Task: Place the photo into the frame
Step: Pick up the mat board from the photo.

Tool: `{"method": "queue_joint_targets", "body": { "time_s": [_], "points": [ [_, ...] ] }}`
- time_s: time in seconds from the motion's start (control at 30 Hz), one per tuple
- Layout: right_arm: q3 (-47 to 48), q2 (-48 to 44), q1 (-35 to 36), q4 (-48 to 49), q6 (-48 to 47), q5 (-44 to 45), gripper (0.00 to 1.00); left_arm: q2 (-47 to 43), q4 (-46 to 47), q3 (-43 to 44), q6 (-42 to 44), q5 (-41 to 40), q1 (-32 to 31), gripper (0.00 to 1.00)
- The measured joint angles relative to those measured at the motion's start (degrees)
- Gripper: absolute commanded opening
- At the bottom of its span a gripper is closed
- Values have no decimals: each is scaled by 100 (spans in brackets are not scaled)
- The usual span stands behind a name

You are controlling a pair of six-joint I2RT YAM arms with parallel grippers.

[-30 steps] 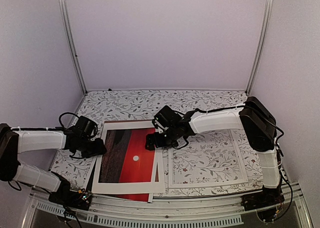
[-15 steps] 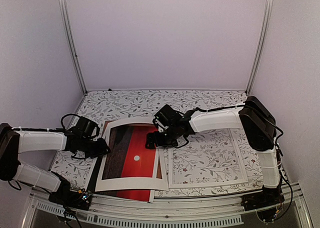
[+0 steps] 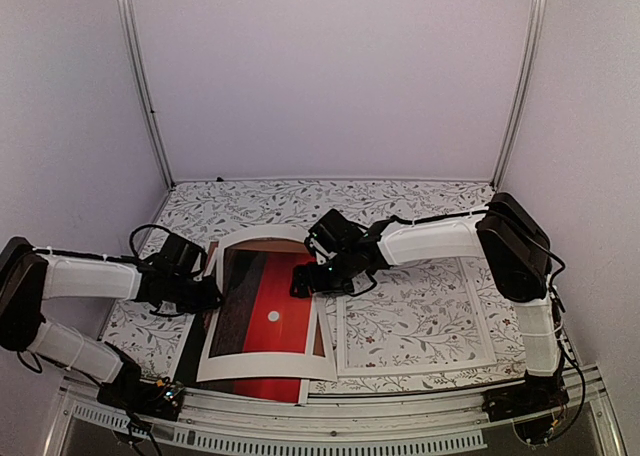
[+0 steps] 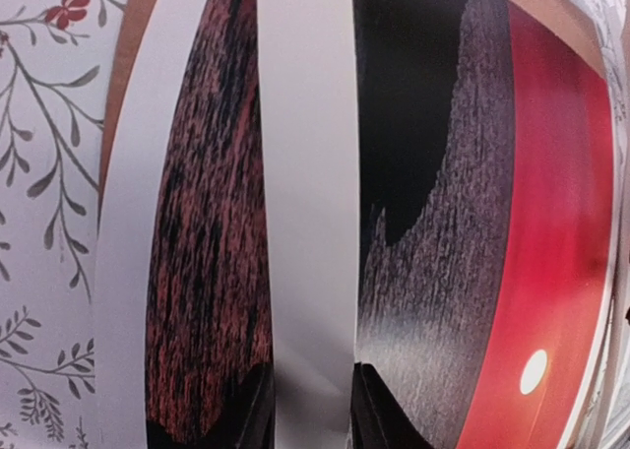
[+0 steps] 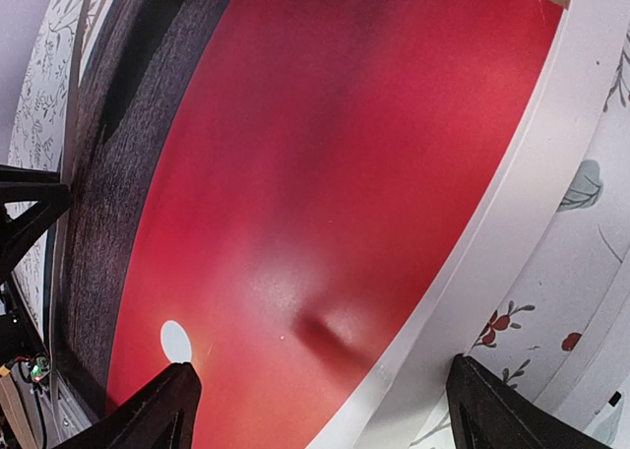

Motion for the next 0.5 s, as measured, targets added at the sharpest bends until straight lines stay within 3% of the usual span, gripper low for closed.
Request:
{"method": "queue_joint_targets", "body": {
  "time_s": [0.27, 0.5],
  "points": [
    [0, 4, -4, 4, 11, -9, 90, 337, -9, 262, 0, -398, -396, 32],
    [0, 4, -7, 9, 11, -9, 90, 601, -190, 518, -42, -866, -693, 22]
  ]
}}
